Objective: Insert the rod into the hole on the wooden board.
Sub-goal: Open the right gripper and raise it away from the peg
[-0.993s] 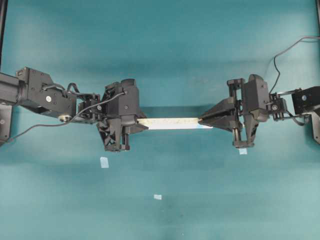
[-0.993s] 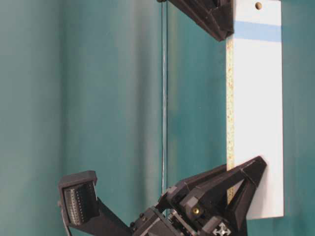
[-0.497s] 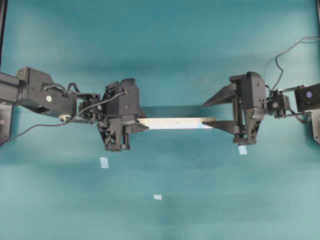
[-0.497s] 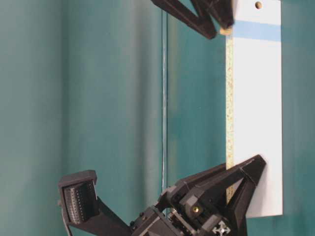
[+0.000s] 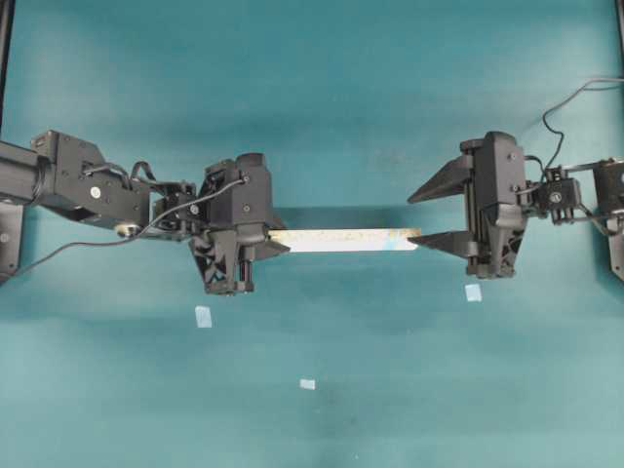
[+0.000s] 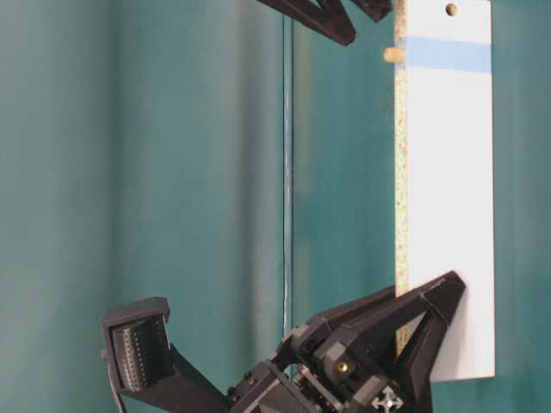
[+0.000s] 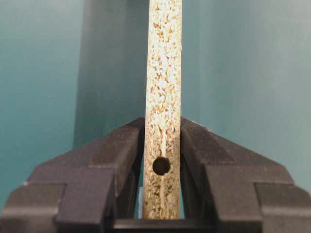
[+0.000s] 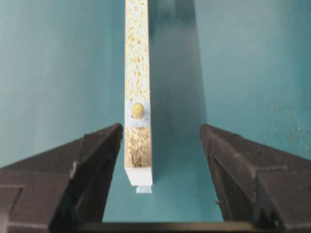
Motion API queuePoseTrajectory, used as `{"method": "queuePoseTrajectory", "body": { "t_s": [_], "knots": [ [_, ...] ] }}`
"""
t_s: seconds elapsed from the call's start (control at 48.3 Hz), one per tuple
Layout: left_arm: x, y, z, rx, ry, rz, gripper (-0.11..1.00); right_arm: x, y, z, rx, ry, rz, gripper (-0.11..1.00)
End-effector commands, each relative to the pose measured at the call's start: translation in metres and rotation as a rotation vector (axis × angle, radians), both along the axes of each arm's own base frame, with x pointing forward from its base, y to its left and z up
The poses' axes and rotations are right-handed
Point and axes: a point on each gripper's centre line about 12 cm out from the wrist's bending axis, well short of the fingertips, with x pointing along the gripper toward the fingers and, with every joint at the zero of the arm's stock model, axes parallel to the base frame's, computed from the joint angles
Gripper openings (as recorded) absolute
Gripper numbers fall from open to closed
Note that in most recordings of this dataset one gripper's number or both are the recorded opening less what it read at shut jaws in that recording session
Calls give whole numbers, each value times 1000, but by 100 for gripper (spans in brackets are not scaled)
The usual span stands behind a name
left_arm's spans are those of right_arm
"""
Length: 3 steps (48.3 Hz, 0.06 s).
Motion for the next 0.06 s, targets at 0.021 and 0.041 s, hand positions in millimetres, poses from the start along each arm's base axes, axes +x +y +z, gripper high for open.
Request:
{"method": "queuePoseTrajectory", "body": {
  "t_s": [0.021,0.041],
  "knots": [
    [8,1,13,-5,-28,5,51,1,0,6,2,-21,-1,77],
    [8,1,13,-3,-23,3,57,1,0,6,4,-21,-1,77]
  ]
}}
